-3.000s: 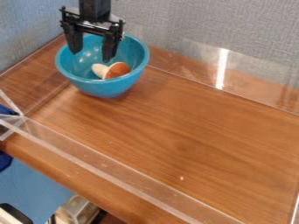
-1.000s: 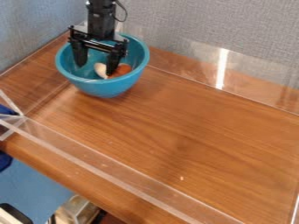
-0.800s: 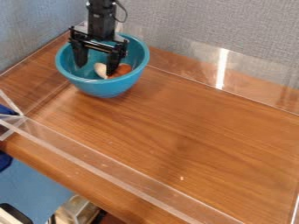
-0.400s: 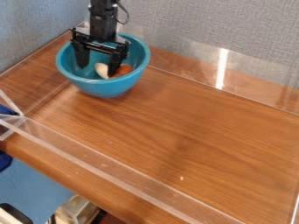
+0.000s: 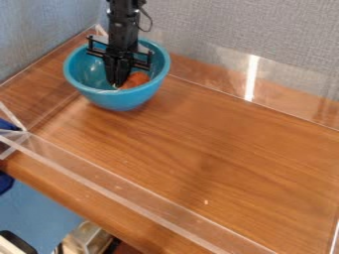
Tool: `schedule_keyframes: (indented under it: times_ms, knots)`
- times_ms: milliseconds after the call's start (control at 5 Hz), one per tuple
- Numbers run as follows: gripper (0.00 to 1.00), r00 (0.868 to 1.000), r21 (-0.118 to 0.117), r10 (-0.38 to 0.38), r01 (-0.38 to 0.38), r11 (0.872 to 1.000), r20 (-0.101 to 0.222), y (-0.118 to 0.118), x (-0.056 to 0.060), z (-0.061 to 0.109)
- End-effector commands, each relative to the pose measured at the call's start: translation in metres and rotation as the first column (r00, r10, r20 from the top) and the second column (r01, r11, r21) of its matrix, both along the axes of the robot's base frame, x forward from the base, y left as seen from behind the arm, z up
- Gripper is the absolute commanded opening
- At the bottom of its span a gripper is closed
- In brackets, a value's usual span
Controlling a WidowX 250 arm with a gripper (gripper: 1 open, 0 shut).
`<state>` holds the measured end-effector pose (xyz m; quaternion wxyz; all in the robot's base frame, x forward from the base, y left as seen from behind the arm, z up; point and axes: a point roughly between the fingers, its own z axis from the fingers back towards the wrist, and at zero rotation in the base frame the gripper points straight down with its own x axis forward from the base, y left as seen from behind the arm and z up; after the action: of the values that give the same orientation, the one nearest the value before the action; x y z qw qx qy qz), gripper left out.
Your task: Remove the mushroom from inside the blue bowl and put it on the table
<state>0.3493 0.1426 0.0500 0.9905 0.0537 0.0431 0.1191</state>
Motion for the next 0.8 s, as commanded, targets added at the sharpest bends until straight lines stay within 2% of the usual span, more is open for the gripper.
schedule_keyframes:
  times_ms: [0, 200, 400, 600]
  knots:
    - [0.0, 0.998, 0.017, -0.006, 0.005, 1.0, 0.07, -0.003, 0.007, 0.027]
    - [0.0, 0.995, 0.016, -0.008, 0.007, 1.0, 0.104, -0.005, 0.007, 0.044]
    - [0.0, 0.988, 0.021, -0.012, 0.008, 1.0, 0.156, -0.008, 0.008, 0.069]
    - [0.0, 0.977, 0.046, -0.013, 0.003, 0.999, 0.214, -0.013, 0.009, 0.104]
